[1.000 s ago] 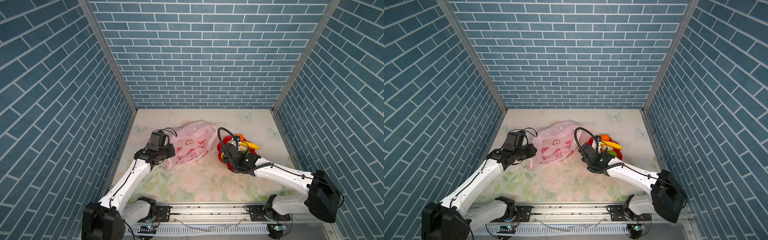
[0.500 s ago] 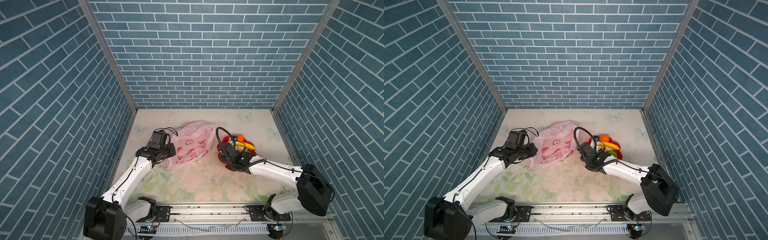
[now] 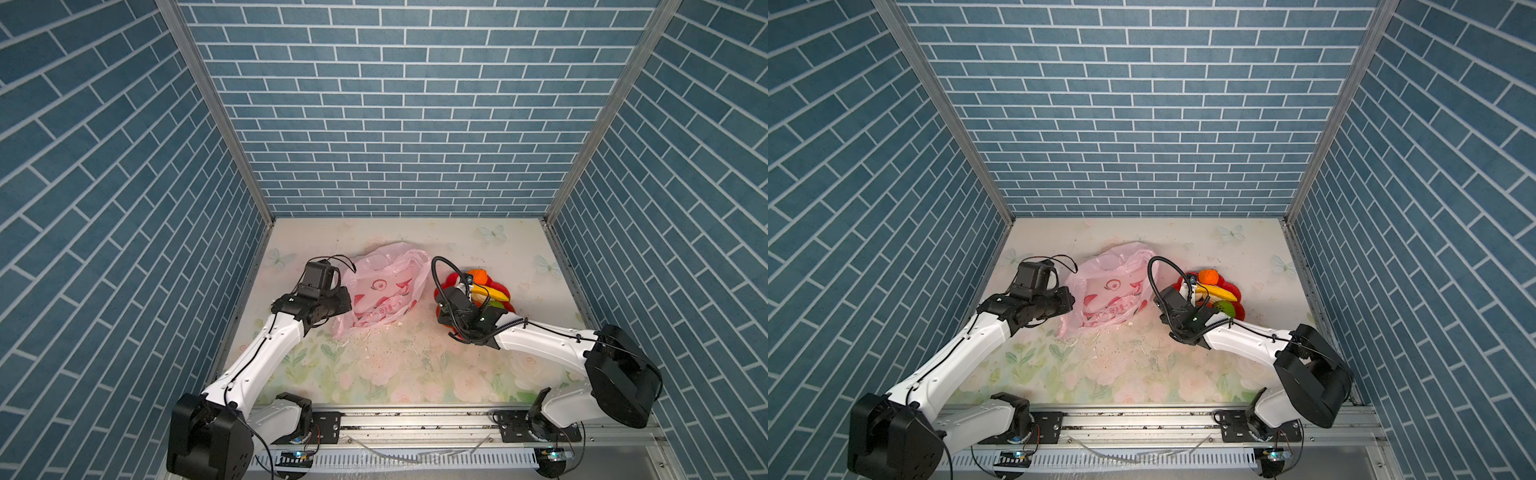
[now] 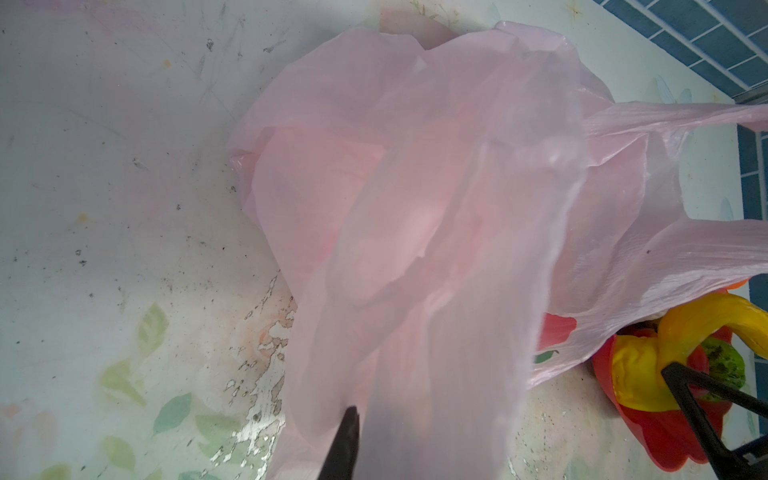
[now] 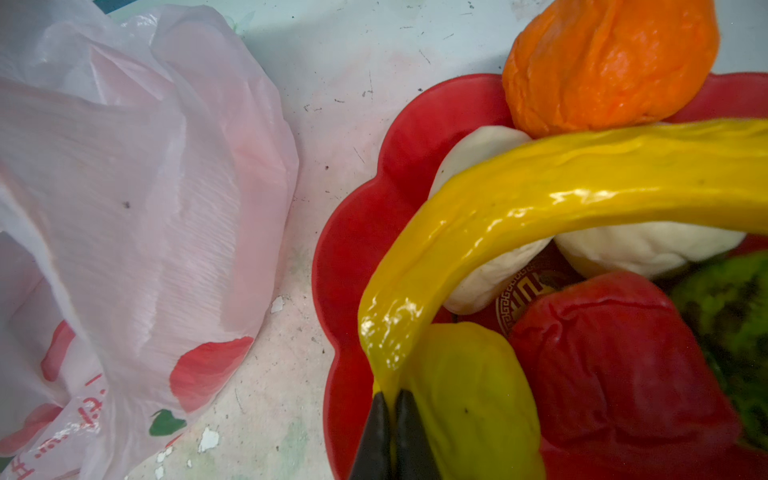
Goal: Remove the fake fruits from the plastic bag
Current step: 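Lower the yellow banana onto the fruits in the red plate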
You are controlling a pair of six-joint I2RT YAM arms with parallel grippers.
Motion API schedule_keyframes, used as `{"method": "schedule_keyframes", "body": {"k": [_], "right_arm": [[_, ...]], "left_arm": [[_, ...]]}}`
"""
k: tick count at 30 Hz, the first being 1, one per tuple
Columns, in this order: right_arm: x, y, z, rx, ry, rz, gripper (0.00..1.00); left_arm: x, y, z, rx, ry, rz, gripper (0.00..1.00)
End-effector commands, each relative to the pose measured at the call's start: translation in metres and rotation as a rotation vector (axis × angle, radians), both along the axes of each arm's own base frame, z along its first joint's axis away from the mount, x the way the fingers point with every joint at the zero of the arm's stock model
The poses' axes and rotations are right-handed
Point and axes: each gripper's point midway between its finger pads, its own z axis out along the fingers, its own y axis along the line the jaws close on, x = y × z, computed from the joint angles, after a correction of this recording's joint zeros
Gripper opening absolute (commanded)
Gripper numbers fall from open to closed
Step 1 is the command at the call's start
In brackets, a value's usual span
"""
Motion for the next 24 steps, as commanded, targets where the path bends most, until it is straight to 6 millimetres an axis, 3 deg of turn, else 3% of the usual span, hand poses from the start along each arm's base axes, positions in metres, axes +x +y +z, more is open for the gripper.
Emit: {"method": "schedule_keyframes", "body": {"k": [1, 9, 24], "right_arm": [[-0.0036, -0.0080, -0.0137, 0.007, 0.023, -0.046, 0.00], [-0.0043, -0.0079, -0.0155, 0.020, 0.022, -0.053, 0.00], [-0.0019, -0.0050, -0.0141, 0.025, 0.020, -0.051, 0.14]], "left_arm": [[0.0008, 0.0033, 0.0045, 0.016, -0.002, 0.000, 0.18], [-0.0006, 0.0038, 0.0071, 0.018, -0.004, -0.001, 0.18], [-0.0040, 0.0054, 0.0085, 0.022, -0.006, -0.001, 0.18]]}}
